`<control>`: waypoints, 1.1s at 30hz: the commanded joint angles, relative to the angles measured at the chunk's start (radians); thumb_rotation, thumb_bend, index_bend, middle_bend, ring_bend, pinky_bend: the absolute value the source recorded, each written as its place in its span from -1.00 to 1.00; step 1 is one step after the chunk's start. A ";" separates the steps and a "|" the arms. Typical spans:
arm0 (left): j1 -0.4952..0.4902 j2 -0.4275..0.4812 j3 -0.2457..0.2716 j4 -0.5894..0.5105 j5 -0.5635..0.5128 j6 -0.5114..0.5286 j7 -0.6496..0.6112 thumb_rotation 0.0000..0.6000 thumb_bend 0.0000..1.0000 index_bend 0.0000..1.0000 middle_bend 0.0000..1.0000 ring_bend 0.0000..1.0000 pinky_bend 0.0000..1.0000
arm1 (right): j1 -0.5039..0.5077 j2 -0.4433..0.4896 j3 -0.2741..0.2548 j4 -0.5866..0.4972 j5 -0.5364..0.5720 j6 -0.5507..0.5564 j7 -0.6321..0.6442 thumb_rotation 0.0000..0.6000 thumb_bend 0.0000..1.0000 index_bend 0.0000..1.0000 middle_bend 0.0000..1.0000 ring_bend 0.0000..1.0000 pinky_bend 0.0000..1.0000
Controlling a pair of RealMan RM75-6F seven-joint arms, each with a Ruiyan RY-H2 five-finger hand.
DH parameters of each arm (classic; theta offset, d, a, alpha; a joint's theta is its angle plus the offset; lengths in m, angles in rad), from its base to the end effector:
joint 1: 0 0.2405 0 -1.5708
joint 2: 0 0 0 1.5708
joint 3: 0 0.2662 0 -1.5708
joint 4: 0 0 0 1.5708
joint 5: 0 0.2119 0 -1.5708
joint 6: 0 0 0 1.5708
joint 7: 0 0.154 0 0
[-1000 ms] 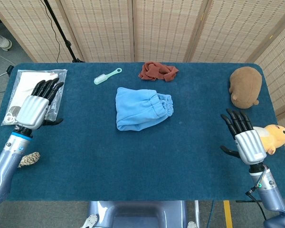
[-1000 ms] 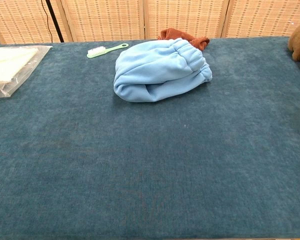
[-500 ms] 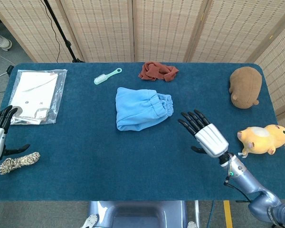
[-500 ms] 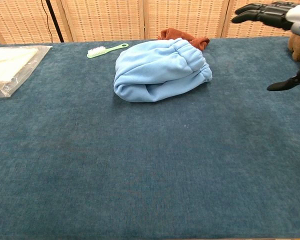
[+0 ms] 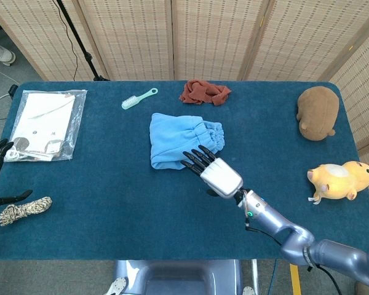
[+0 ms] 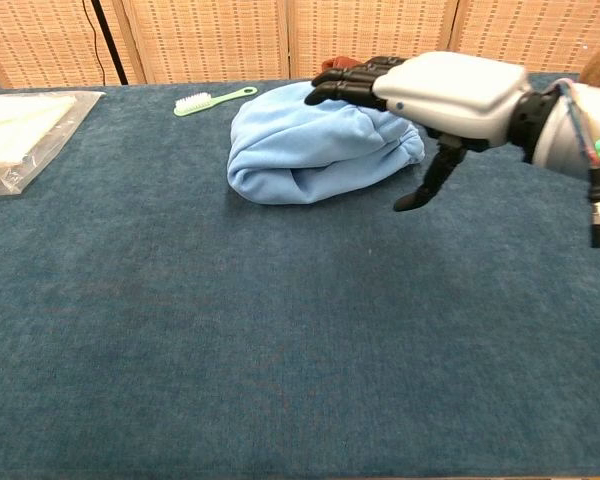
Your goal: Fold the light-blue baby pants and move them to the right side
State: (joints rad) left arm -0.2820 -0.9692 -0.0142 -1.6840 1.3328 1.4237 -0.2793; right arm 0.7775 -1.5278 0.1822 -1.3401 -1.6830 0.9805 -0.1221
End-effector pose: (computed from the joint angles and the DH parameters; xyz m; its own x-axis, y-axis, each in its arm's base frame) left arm -0.3036 0.2456 0.2027 0.1900 0.0064 0.9818 0.9817 -0.0132 -0.1899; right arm -0.1112 -0.3594 -0.0106 0.5595 0.0055 0.8288 -0.5690 -0.7245 0.3889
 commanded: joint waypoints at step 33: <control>0.003 -0.003 -0.062 0.038 0.010 -0.139 -0.026 1.00 -1.00 -1.00 -1.00 -1.00 -1.00 | 0.190 -0.424 0.086 0.591 0.355 -0.144 -0.199 1.00 -1.00 -1.00 -1.00 -1.00 -0.88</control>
State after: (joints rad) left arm -0.2784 -0.9725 -0.0760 -1.6462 1.3422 1.2856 -0.3052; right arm 0.9633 -1.9335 0.2710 -0.7691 -1.3307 0.8238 -0.3252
